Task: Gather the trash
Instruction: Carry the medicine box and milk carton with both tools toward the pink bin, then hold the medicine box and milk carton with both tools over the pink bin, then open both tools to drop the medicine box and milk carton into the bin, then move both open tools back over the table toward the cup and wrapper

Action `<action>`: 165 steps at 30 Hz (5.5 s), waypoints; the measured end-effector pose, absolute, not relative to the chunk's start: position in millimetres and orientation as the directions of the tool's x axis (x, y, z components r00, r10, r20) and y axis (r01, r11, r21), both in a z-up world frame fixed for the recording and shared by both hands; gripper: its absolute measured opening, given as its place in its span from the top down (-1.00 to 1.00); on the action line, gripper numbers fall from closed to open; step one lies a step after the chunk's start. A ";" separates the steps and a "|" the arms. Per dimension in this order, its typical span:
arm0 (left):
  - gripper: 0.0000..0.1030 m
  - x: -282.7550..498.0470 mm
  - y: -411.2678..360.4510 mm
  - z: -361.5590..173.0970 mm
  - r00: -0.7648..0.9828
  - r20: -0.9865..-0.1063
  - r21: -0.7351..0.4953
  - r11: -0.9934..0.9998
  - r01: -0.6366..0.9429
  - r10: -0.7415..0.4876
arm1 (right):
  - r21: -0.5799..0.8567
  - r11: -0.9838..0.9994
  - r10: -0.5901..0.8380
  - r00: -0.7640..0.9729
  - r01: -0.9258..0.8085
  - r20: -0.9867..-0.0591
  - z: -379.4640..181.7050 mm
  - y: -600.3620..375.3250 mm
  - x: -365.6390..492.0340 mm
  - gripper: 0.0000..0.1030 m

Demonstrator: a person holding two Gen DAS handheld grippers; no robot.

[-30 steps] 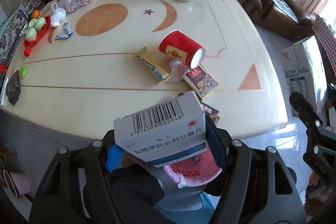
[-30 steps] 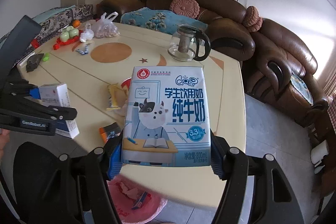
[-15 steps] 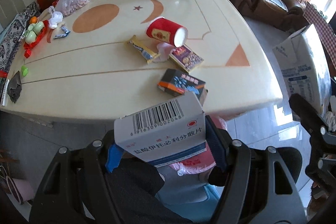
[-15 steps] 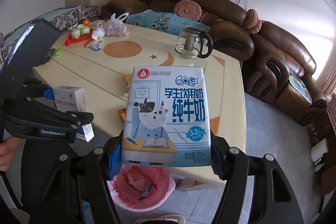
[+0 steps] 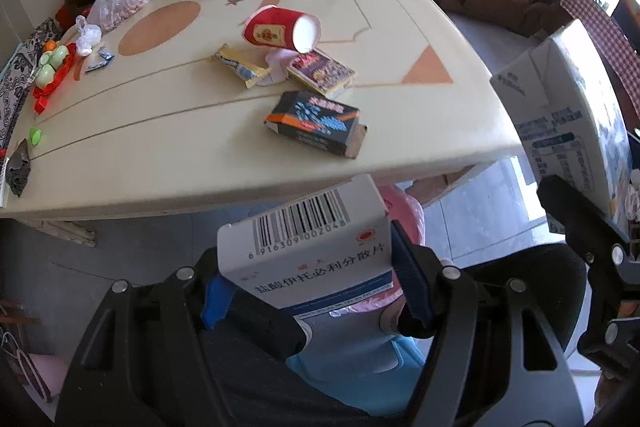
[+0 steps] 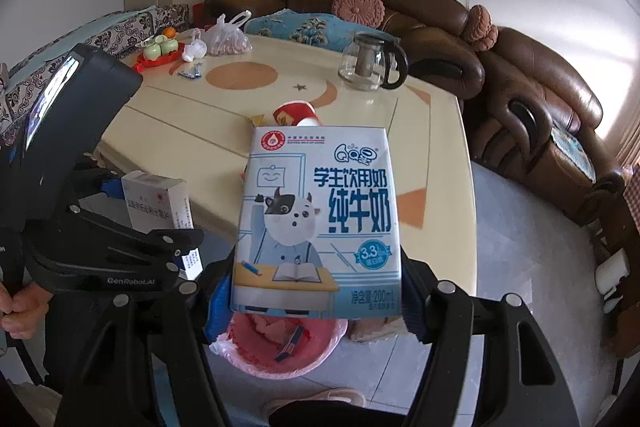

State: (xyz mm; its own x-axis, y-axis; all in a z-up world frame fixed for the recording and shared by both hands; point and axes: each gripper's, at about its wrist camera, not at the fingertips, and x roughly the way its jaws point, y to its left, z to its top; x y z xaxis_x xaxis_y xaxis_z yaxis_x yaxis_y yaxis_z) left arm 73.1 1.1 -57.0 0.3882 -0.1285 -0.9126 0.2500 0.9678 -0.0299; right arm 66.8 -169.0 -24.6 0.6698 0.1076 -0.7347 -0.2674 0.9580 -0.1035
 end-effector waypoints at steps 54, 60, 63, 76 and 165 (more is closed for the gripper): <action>-0.32 100.1 -24.6 -272.8 0.127 -0.990 -0.034 0.970 0.240 -0.066 | 0.051 0.982 0.113 0.349 -0.182 -0.930 -265.2 -185.6 100.7 -0.25; -0.32 108.2 -24.7 -293.4 0.096 -0.993 -0.046 0.974 0.221 -0.068 | 0.055 0.983 0.108 0.308 -0.176 -0.945 -287.9 -190.5 107.0 -0.25; -0.32 111.1 -26.8 -300.5 0.089 -0.995 -0.033 0.976 0.217 -0.054 | 0.045 0.983 0.098 0.298 -0.179 -0.950 -296.9 -190.3 109.8 -0.26; -0.32 124.1 -33.2 -329.3 0.013 -0.998 -0.055 0.977 0.204 -0.059 | 0.007 0.978 0.058 0.243 -0.208 -0.968 -329.8 -183.3 120.3 -0.26; -0.79 246.7 76.8 55.1 0.338 -0.941 -0.012 1.000 0.027 -0.020 | 0.168 0.856 0.452 0.551 -0.488 -0.701 83.4 -206.9 267.8 -0.86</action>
State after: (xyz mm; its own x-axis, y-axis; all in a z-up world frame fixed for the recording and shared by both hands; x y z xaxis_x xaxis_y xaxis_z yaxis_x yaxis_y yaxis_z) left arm 246.7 76.8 55.1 0.3378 -0.0202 -0.9410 0.0265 0.9996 -0.0119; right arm 267.8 -206.9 83.4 0.5513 0.4517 -0.7014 -0.4882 0.8564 0.1678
